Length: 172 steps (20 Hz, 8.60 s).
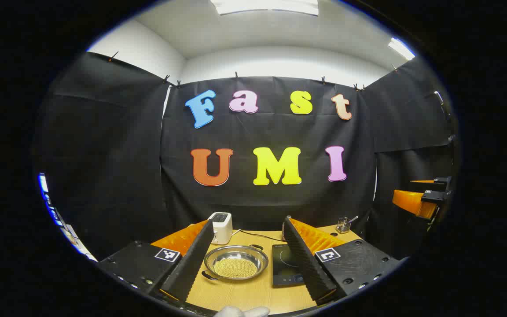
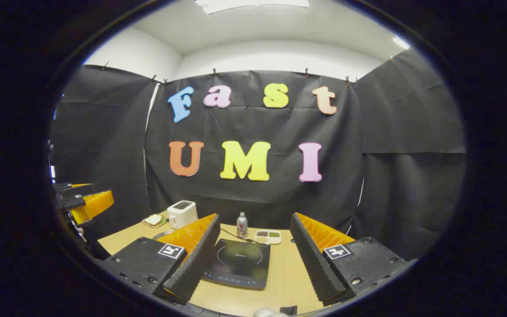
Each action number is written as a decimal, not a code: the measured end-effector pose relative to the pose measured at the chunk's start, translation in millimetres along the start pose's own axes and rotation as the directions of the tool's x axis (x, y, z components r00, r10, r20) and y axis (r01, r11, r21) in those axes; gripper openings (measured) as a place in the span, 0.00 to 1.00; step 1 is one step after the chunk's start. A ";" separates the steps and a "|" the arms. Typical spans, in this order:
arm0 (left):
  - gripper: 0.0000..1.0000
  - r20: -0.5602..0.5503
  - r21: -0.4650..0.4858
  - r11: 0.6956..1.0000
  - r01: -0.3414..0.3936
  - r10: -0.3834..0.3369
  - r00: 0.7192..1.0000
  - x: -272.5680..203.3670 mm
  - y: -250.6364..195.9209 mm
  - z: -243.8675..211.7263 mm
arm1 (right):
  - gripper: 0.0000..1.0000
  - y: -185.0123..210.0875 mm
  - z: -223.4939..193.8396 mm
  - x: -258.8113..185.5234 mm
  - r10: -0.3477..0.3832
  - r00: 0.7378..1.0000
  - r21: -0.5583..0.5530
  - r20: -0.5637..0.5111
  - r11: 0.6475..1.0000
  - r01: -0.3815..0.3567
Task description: First push the handle of the pot to place it horizontally, then grasp the pot with both hands and set it on the induction cooktop.
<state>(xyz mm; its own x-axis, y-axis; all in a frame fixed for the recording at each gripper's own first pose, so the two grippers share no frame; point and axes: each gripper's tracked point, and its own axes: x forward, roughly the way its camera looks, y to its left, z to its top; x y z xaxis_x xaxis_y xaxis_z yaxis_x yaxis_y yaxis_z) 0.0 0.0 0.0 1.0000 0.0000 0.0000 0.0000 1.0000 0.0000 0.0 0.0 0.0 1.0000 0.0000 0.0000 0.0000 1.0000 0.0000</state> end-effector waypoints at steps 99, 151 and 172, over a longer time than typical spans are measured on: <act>0.00 -0.878 0.143 0.988 0.052 0.103 0.467 222.1 207.4 -395.5 | 1.00 16.9 -132.1 210.5 0.026 0.954 0.016 -0.298 1.000 -0.023; 0.70 -0.905 -0.085 0.986 0.145 -0.138 0.404 269.5 187.7 -416.6 | 0.72 218.9 -379.1 322.0 0.010 0.494 -0.027 -0.869 0.997 -0.067; 0.55 -0.855 -0.054 0.984 0.171 -0.134 0.501 243.2 101.6 -328.7 | 0.59 130.2 -306.0 272.7 0.070 0.598 0.103 -0.798 0.994 0.022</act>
<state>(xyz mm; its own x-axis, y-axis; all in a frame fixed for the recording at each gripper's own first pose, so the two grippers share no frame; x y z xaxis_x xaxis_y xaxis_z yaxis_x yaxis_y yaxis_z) 243.2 101.6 -328.7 0.5008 -0.1342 -0.8551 0.1714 0.9837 -0.0540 272.7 130.2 -306.0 0.5984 0.0697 -0.7982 0.0222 0.9944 0.1035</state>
